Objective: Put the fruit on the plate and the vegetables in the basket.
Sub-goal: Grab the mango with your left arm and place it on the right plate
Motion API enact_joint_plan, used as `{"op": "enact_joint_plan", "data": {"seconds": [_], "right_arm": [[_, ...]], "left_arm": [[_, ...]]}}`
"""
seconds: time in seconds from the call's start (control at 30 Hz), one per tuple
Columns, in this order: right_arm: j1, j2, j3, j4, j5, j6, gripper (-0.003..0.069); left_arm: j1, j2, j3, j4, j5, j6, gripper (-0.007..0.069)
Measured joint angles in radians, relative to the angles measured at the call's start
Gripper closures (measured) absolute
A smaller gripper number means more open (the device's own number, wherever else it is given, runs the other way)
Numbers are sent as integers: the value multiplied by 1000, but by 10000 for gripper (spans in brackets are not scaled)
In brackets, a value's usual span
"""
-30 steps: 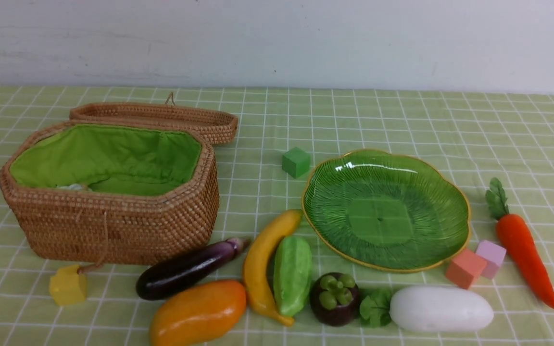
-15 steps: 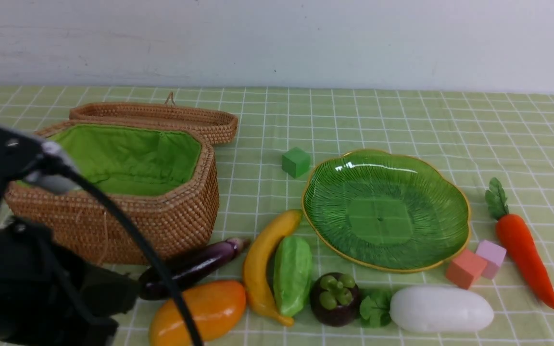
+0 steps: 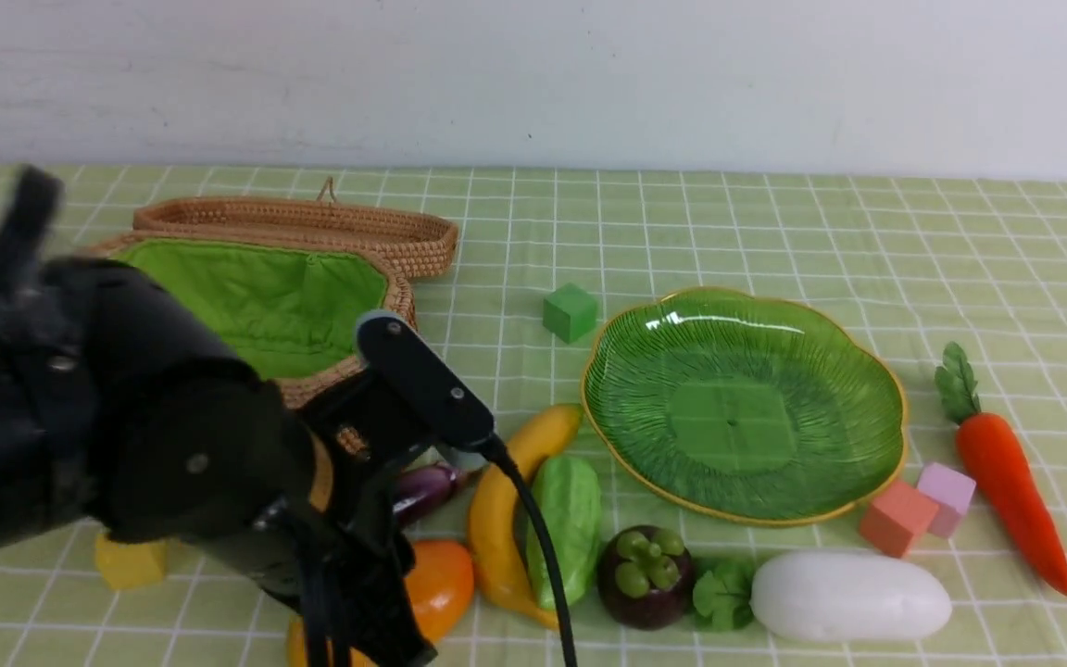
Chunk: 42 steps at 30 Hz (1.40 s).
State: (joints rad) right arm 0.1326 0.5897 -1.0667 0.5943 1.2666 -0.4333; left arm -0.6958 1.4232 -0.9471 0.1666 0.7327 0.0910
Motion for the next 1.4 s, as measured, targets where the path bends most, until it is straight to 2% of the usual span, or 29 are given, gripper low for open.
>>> {"op": "enact_joint_plan", "data": {"seconds": [0.13,0.23,0.57,0.93,1.27,1.4], "right_arm": [[59,8,0,-9,0,-24,612],[80,10,0,-11,0,-40,608],[86,10,-1,-11,0,-53,599],[86,10,-2,-11,0,-54,585],[86,10,-2,-10,0,-54,574],[86,10,-2,-10,-22,-54,571]], "left_arm": [[-3,75,0,72,-57,-1,181],[-3,129,0,100,-81,-4,112],[-2,226,-9,172,-112,-5,109],[-2,234,-12,183,-113,-25,111],[1,245,-11,187,-63,-99,17],[1,240,-11,187,-60,-105,10]]}}
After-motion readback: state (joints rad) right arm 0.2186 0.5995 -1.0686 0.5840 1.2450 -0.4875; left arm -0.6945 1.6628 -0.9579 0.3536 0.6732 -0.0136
